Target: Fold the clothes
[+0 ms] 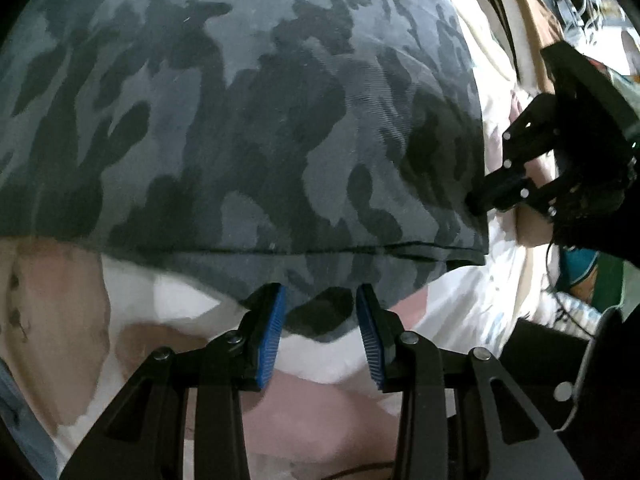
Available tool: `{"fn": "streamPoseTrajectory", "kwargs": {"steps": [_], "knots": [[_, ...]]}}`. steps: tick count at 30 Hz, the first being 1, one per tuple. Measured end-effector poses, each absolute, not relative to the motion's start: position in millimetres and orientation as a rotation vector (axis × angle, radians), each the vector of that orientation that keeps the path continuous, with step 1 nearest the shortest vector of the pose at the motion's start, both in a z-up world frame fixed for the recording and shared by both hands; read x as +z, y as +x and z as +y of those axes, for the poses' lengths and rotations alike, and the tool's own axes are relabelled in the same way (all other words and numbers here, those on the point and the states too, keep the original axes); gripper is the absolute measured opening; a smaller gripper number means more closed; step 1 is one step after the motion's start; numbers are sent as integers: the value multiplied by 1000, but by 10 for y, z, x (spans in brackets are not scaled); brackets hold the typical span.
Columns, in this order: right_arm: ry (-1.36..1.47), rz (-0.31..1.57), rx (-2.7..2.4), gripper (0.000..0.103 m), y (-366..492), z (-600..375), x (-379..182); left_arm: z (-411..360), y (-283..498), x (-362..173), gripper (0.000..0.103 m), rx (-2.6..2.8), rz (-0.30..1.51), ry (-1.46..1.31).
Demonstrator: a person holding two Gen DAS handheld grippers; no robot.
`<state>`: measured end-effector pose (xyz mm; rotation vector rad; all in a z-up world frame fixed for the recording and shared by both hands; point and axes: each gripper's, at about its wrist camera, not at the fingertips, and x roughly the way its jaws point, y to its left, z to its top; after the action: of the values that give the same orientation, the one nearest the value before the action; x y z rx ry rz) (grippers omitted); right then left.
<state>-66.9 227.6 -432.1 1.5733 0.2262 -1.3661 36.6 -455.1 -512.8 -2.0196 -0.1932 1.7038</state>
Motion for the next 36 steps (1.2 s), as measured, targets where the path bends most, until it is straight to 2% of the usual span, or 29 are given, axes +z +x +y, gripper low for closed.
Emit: {"fn": "streamPoseTrajectory", "kwargs": {"steps": [6, 13, 17, 21, 26, 30, 32, 34, 36], "knots": [[1567, 173, -1331, 3, -631, 2224, -4298, -4549, 440, -5233, 37, 1687, -166, -2053], [1582, 257, -1329, 4, -575, 2179, -4441, -4519, 428, -5284, 37, 1696, -149, -2058], [1578, 304, -1347, 4, -541, 2160, -4472, -4593, 403, -5128, 37, 1713, -207, -2034], [1605, 244, -1344, 4, -643, 2240, -4387, -4705, 333, -4899, 37, 1758, -335, -1968], [1634, 75, -1452, 4, -946, 2572, -4215, -4756, 236, -4732, 37, 1804, -381, -1911], [1665, -66, -1546, 16, -1178, 2844, -4110, -4818, 127, -4671, 37, 1828, -419, -1889], [1677, -142, -1589, 30, -1268, 3000, -4072, -4836, 73, -4669, 37, 1844, -439, -1888], [1685, -211, -1627, 36, -1352, 3133, -4070, -4819, 40, -4678, 37, 1858, -432, -1888], [1691, -280, -1663, 39, -1435, 3265, -4071, -4815, 12, -4675, 37, 1877, -429, -1880]]}}
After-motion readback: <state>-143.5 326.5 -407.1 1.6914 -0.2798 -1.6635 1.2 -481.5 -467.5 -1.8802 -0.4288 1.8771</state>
